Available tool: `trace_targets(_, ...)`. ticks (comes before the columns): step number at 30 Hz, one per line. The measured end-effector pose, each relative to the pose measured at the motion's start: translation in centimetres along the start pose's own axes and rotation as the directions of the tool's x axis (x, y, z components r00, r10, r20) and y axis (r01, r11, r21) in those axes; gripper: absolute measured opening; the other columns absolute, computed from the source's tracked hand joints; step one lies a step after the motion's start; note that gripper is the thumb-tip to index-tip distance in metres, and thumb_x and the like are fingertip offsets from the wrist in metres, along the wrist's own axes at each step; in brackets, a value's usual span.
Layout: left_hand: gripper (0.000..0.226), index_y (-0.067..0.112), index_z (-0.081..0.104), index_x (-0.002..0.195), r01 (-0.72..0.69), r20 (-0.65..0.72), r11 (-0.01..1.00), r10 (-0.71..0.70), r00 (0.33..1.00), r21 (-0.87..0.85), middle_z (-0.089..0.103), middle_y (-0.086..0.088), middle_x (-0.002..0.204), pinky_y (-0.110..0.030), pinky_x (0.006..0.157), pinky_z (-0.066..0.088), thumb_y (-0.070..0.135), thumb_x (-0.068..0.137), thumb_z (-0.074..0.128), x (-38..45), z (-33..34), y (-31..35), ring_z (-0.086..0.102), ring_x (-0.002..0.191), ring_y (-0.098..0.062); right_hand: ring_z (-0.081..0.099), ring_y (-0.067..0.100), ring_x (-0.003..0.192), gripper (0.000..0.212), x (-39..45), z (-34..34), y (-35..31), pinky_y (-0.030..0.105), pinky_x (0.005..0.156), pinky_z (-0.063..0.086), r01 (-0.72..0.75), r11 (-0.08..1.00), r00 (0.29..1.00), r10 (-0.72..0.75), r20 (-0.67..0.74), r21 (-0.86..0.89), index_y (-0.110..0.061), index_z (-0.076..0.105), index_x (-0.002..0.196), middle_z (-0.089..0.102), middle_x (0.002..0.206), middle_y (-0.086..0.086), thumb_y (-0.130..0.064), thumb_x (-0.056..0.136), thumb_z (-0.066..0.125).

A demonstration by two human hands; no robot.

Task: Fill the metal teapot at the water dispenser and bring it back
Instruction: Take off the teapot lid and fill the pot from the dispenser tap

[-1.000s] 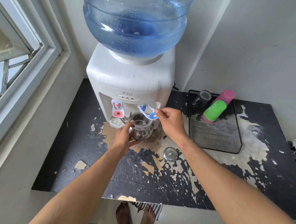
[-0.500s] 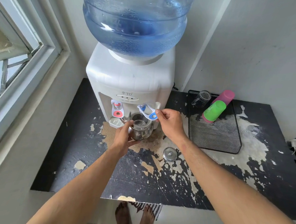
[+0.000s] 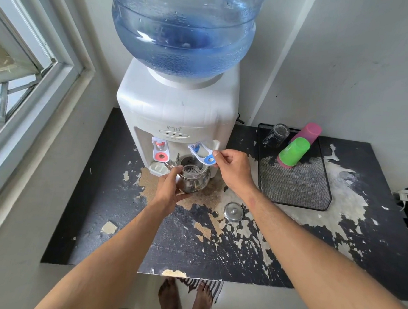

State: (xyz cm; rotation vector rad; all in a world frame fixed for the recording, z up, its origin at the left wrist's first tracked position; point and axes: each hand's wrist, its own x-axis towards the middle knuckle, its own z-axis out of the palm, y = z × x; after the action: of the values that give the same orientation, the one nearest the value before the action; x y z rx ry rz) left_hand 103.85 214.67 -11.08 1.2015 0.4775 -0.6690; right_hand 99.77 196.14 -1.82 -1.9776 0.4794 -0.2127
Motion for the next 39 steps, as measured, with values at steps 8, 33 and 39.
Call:
trace_targets(8,0.069,0.010,0.052,0.139,0.002,0.006,1.000,-0.002,1.000,-0.002,0.067,-0.024,0.127,-0.051,0.080,0.065,0.044,0.084,0.074,0.2,-0.2,-0.2,0.074,0.107,-0.039,0.070,0.000,0.065,0.023,0.0,0.0,0.0,0.016,0.055,0.051,0.000,1.000,1.000,0.000,0.005,-0.005,-0.014,0.080,0.091,0.076,0.074,-0.007,-0.032,0.099,0.067)
trace_targets(33,0.052,0.004,0.066,0.118,-0.082,0.058,0.993,0.078,0.995,0.082,0.080,-0.018,0.095,-0.051,0.084,0.065,0.039,0.079,0.068,0.7,-0.7,-0.8,0.075,0.103,-0.039,0.065,-0.001,0.059,0.017,-0.1,3.6,1.1,0.010,0.046,0.043,-0.119,0.977,0.983,0.140,0.114,-0.175,-0.010,0.079,0.091,0.076,0.079,0.001,-0.018,0.098,0.066)
trace_targets(39,0.046,0.000,0.062,0.121,-0.076,0.073,0.992,0.069,0.995,0.097,0.080,-0.018,0.098,-0.048,0.082,0.064,0.030,0.086,0.062,0.8,-0.8,-1.0,0.074,0.104,-0.039,0.071,0.020,0.086,0.014,0.7,5.3,1.1,0.031,0.072,0.058,-0.084,0.966,0.994,0.099,0.048,-0.245,-0.010,0.079,0.086,0.075,0.087,0.001,-0.011,0.095,0.070)
